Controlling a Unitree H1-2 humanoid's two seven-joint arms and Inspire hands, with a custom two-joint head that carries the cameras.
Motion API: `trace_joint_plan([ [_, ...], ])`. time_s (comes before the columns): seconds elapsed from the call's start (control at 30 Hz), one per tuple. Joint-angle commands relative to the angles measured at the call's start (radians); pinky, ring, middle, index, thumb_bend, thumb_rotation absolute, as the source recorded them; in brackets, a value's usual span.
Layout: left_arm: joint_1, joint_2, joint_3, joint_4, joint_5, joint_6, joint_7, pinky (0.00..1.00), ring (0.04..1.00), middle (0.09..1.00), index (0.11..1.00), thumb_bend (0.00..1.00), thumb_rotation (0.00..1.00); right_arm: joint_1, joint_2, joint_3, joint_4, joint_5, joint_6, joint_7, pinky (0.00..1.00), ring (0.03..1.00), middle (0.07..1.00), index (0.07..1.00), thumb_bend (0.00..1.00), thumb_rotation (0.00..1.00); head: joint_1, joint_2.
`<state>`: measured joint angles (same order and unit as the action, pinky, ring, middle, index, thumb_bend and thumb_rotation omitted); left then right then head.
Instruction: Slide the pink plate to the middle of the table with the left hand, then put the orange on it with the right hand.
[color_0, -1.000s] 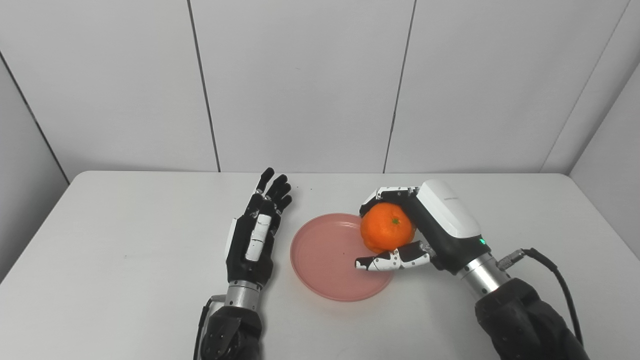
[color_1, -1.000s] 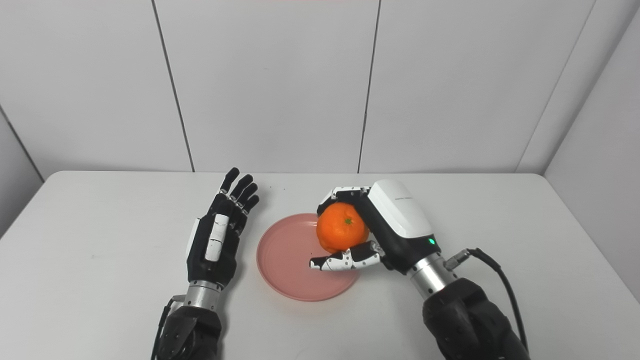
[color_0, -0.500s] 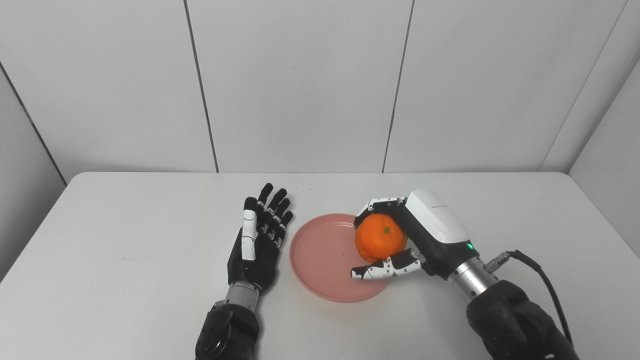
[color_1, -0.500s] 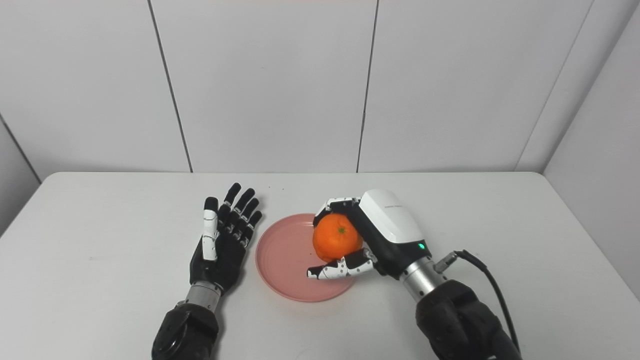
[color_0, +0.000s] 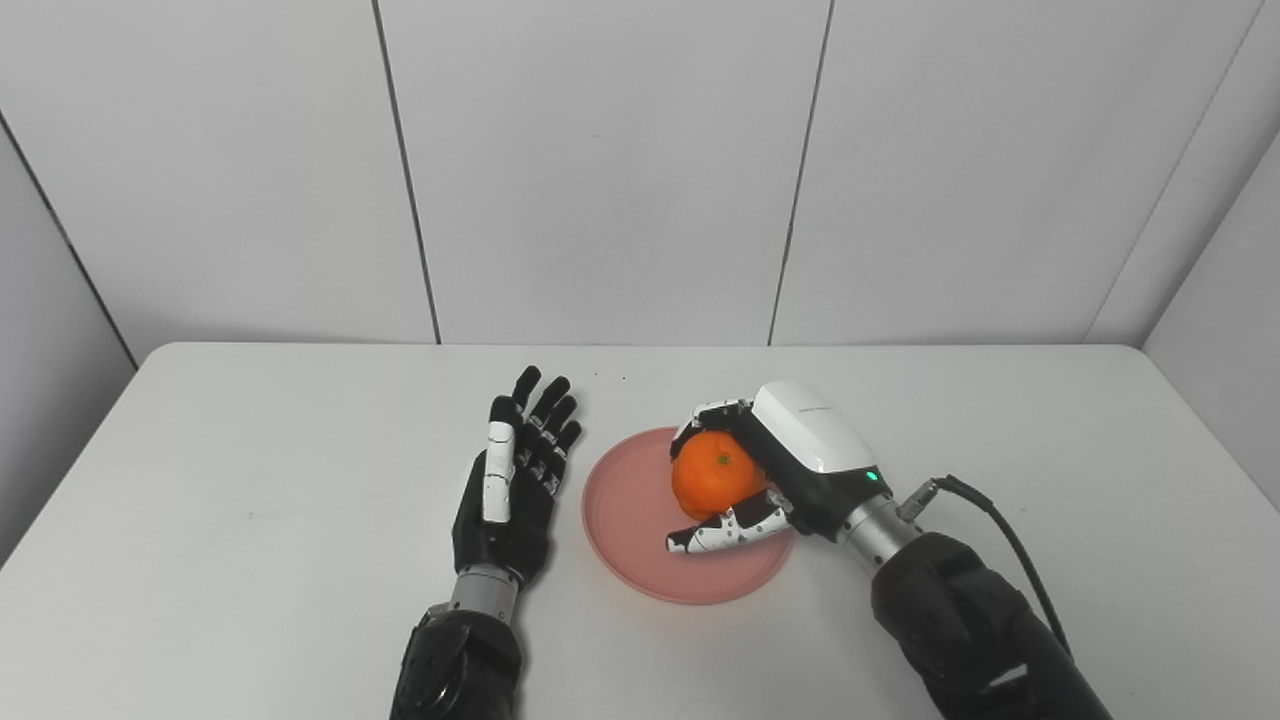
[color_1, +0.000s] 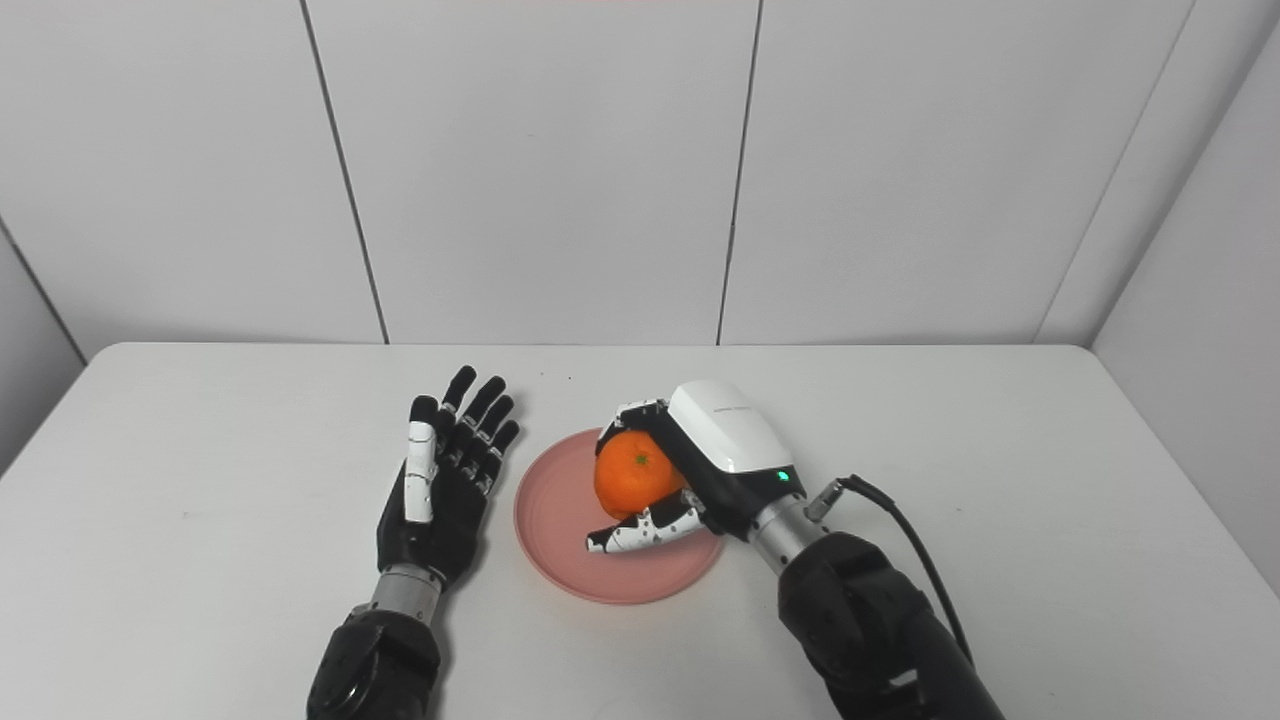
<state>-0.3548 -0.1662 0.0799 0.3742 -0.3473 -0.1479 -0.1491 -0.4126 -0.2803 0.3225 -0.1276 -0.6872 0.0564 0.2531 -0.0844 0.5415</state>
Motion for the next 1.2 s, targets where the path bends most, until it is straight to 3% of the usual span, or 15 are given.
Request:
trace_joint_plan([
  [0.0, 0.075, -0.007, -0.006, 0.068, 0.072, -0.066, 0.041, 0.99, 0.918, 0.871, 0.905, 0.89, 0.70, -0.054, 0.009, -0.001, -0.004, -0.005, -0.051, -0.033, 0.15, 0.212, 0.296, 0.474, 0.50, 0.16, 0.002, 0.001],
  [0.1, 0.076, -0.004, -0.022, 0.077, 0.132, -0.100, 0.078, 0.99, 0.899, 0.856, 0.897, 0.94, 0.69, -0.064, 0.015, 0.007, 0.022, -0.007, -0.050, -0.031, 0.15, 0.210, 0.291, 0.473, 0.50, 0.16, 0.004, 0.002],
  [0.2, 0.078, -0.004, -0.030, 0.072, 0.147, -0.073, 0.087, 1.00, 0.906, 0.862, 0.896, 0.93, 0.67, -0.070, 0.018, 0.015, 0.042, -0.009, -0.056, -0.031, 0.15, 0.207, 0.288, 0.473, 0.50, 0.16, 0.004, 0.004],
  [0.33, 0.077, 0.003, -0.038, 0.049, 0.147, 0.030, 0.094, 1.00, 0.921, 0.890, 0.916, 0.89, 0.70, -0.074, 0.021, 0.023, 0.058, -0.011, -0.052, -0.025, 0.16, 0.217, 0.300, 0.474, 0.50, 0.16, 0.001, 0.007],
  [0.87, 0.055, -0.021, 0.047, 0.037, -0.045, 0.283, 0.093, 1.00, 0.962, 0.922, 0.948, 0.84, 0.72, -0.072, 0.031, 0.031, 0.077, -0.008, -0.068, -0.036, 0.17, 0.234, 0.319, 0.478, 0.50, 0.16, -0.011, 0.021],
  [1.17, 0.059, -0.024, 0.051, 0.020, -0.058, 0.314, 0.102, 1.00, 0.965, 0.919, 0.955, 0.83, 0.74, -0.070, 0.035, 0.028, 0.088, 0.000, -0.083, -0.043, 0.17, 0.228, 0.315, 0.477, 0.50, 0.16, -0.012, 0.026],
])
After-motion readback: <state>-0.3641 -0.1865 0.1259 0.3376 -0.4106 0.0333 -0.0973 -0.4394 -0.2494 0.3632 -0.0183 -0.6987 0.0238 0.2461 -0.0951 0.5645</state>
